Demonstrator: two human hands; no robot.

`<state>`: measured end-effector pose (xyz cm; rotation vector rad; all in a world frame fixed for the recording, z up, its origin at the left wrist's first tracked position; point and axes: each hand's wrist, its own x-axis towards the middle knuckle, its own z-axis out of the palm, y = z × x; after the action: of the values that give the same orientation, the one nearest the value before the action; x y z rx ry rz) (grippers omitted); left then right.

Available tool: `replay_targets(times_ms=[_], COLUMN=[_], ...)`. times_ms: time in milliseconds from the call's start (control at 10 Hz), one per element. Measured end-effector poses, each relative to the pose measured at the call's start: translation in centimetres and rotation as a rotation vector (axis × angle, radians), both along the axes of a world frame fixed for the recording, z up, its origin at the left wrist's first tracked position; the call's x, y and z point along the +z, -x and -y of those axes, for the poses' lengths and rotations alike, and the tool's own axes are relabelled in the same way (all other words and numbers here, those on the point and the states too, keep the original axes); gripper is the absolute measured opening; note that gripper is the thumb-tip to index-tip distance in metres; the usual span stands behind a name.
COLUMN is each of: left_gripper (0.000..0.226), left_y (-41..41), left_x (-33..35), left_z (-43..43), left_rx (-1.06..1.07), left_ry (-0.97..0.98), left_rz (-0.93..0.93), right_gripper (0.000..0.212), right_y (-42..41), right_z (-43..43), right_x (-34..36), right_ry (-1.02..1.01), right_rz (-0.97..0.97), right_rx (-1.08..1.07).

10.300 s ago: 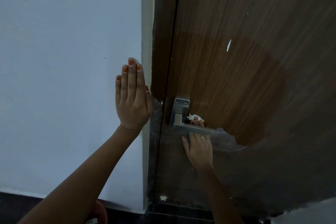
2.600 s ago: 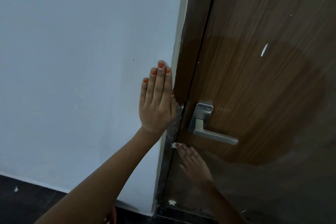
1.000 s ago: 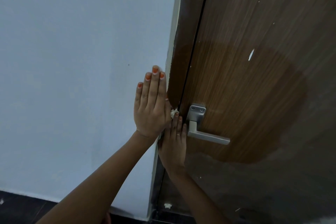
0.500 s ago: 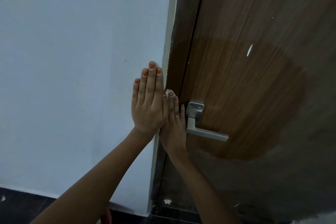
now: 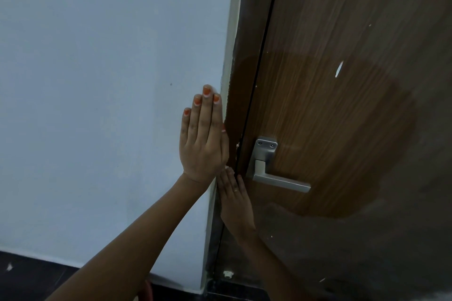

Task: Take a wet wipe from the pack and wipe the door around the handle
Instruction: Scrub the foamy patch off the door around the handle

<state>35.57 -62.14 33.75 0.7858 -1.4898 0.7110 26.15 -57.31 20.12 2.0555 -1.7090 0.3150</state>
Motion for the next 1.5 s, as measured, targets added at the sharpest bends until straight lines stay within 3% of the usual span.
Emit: replay_targets(times_ms=[200, 300, 500, 600, 700, 900, 1000, 1200, 1400, 1500], left_gripper=[0.055, 0.056, 0.065, 0.070, 0.066, 0.057, 0.057, 0.056, 0.057, 0.058], left_y=[0.0, 0.0, 0.0, 0.0, 0.0, -0.1, -0.1, -0.1, -0.1, -0.1], left_x=[0.1, 0.0, 0.1, 0.2, 0.1, 0.1, 0.1, 0.1, 0.0, 0.0], left_z=[0.0, -0.1, -0.2, -0.2, -0.1, -0.1, -0.1, -0.1, 0.0, 0.0], left_rx=[-0.002, -0.005, -0.002, 0.004, 0.007, -0.001, 0.000, -0.007, -0.008, -0.003], left_ry=[-0.005, -0.007, -0.008, -0.015, -0.014, -0.012, -0.010, -0.007, -0.013, -0.013], left_rz=[-0.005, -0.002, -0.005, -0.008, 0.001, 0.004, 0.000, 0.000, -0.001, 0.000], right_gripper=[0.080, 0.080, 0.077, 0.066, 0.052, 0.081, 0.080, 0.061, 0.084, 0.081], right_y=[1.3, 1.4, -1.0, -1.3, -0.5, 2.5, 3.8, 5.6, 2.3, 1.3], right_z=[-0.8, -0.5, 2.1, 2.4, 1.5, -0.4, -0.9, -1.5, -0.4, -0.2], right_x=[-2.0, -1.2, 3.6, 3.7, 1.6, -2.0, -2.6, -1.5, -1.2, -2.4], right_ry=[-0.149, -0.072, 0.219, 0.231, 0.156, -0.135, -0.208, -0.142, -0.108, -0.133], right_rz=[-0.137, -0.102, 0.192, 0.204, 0.091, -0.214, -0.293, -0.167, -0.045, -0.121], right_rx=[0.017, 0.015, -0.011, -0.002, 0.015, 0.083, 0.119, 0.005, -0.005, 0.030])
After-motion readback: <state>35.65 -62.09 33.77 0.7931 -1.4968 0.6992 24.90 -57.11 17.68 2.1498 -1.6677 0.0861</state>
